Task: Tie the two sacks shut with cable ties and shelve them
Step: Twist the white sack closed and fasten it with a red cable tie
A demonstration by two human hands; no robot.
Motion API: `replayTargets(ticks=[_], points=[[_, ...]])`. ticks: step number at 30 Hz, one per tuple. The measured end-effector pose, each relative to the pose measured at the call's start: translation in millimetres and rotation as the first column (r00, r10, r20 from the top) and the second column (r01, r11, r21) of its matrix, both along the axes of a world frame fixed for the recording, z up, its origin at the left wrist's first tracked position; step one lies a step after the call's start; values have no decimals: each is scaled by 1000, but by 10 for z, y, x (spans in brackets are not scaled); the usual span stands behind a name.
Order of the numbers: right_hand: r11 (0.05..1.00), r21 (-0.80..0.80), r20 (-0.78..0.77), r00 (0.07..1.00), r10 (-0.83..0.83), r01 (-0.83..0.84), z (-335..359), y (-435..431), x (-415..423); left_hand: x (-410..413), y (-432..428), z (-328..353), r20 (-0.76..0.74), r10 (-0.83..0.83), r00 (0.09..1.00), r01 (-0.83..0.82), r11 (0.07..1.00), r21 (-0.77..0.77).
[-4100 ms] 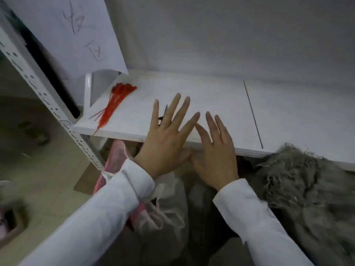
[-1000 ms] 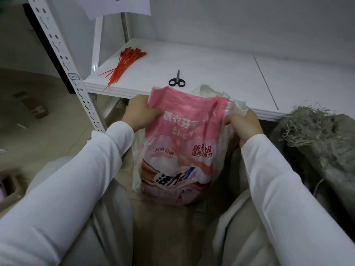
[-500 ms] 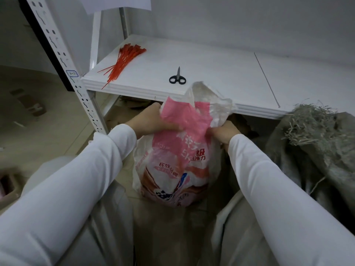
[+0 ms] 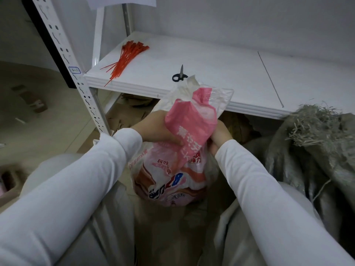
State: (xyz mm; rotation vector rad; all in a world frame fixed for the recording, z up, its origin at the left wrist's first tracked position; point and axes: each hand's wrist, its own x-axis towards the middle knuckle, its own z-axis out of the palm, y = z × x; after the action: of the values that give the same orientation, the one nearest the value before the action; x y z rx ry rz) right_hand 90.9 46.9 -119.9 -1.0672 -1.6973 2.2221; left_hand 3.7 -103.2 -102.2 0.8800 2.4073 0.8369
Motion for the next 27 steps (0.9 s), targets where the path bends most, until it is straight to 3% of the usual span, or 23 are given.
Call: replayTargets(ticks=[6,12,17,20,22,25,27], points=[[997,-15,-180,981,69,-73,259,-16,28,-29,8,107,-143,125,982,-102,983,154],[997,-80,-250,968,-1,-19,389,24,103,-68,20,139,25,291,956,-282,901,331],[974,123,-187,959,213,-192,402,97,153,21,17,199,106,264,959,-283,847,450],[854,362,-90,897,432,-374,411,88,189,82,18,256,122,202,972,-236,813,532],[793,407,-98,841,532,-454,396,46,187,86,39,256,132,174,976,-218,799,560],[730,486,-72,810,582,-481,347,20,152,121,57,265,139,123,983,-182,783,595],[716,580,-58,857,512,-388,322,32,109,149,60,285,125,94,988,-151,775,614]])
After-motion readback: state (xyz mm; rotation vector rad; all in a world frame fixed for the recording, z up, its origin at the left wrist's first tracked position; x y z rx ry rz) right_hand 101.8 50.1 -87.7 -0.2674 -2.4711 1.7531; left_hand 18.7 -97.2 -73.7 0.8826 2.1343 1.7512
